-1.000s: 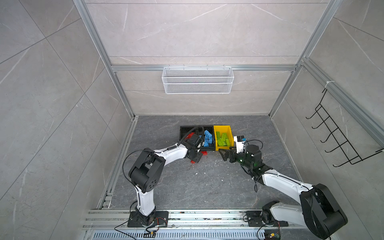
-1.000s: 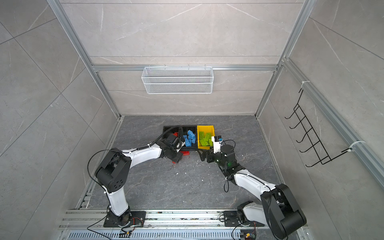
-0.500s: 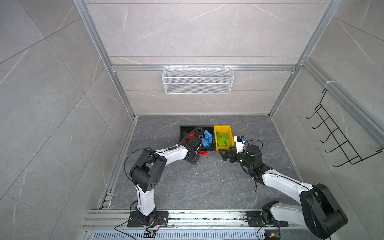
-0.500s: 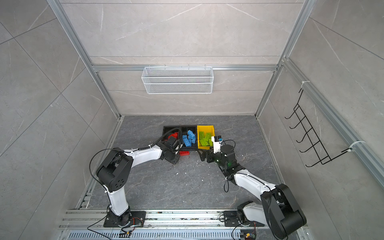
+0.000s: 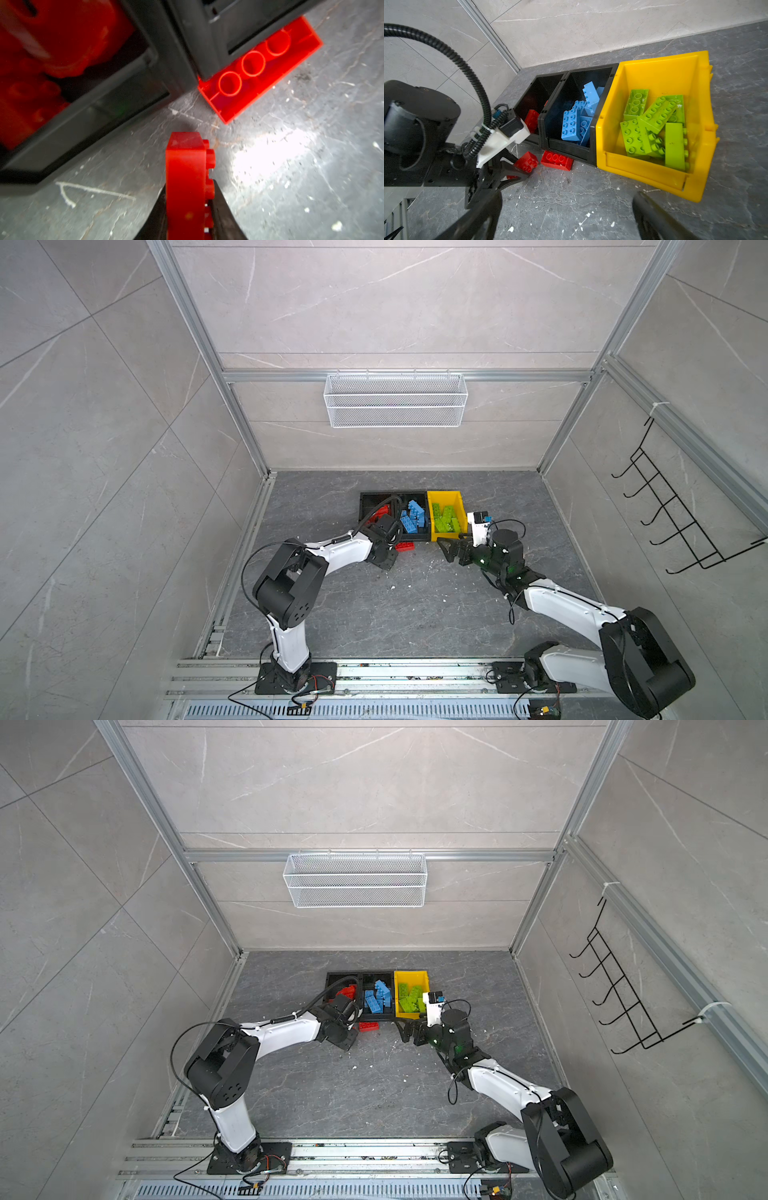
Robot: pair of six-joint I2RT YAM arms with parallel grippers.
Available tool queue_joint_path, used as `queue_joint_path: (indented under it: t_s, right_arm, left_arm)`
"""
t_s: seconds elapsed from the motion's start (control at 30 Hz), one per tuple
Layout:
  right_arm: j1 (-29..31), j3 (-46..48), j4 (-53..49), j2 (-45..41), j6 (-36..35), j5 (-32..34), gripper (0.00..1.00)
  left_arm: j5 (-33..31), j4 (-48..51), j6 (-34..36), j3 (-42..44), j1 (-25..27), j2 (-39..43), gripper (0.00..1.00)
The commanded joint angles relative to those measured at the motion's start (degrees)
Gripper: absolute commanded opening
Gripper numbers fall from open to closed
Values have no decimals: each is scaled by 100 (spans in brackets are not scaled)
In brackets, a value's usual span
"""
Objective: Sort the legos into containers by color
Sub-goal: 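Grasp the long red brick with the left gripper, then lift the long red brick into the red-brick bin and release it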
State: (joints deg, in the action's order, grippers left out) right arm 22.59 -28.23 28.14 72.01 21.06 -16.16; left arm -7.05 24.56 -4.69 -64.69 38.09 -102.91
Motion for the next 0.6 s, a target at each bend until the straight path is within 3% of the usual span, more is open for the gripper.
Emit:
queue_joint_path:
  t_s: [0.0,0.27,0.57]
  right_arm:
    - [6,-156,32,-37,74,-74,100]
    - [6,-157,36,-19,83,-105,100]
    - [5,-152,23,-59,74,-99,100]
  left_arm:
    - [10,269,-227,39,-18,611,13]
    - [-80,415,-117,-330,-127,1040,13]
    - [110,431,275,-1674,-659,-121,9]
